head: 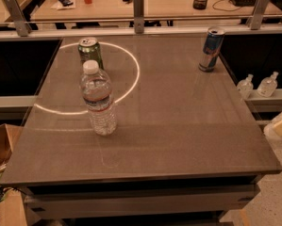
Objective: Move redbull can near water bottle
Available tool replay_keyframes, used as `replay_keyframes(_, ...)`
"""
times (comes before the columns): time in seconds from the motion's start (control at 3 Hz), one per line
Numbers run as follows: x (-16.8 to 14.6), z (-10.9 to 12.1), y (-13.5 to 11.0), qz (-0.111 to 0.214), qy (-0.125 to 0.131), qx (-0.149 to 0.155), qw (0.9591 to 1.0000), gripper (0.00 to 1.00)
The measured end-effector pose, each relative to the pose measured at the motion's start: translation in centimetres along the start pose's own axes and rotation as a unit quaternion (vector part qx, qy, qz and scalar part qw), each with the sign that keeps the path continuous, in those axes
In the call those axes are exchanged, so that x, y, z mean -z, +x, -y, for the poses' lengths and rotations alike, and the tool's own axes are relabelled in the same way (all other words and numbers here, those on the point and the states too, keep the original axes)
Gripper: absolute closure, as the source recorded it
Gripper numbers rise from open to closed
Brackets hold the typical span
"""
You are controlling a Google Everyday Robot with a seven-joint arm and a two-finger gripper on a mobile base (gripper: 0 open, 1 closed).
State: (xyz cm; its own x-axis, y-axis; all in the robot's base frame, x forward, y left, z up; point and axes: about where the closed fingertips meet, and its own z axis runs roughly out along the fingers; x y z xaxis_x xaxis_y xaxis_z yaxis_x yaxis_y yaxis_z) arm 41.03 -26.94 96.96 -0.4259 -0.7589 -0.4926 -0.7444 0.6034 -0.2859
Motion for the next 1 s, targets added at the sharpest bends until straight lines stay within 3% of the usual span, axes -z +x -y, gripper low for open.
replay_keyframes(0.33, -0.1, 1.3, 2.4, 0.07, 0.039, -0.035, 0.9962, 0.0)
replay_keyframes(0.67, -0.7, 2.8, 4.9, 0.134, 0.079, -0.055, 0.9863, 0.0)
replay_keyframes(1.0, -1.4, 3.7, 7.0, 0.19, 0.107, -0.077, 0.973, 0.0)
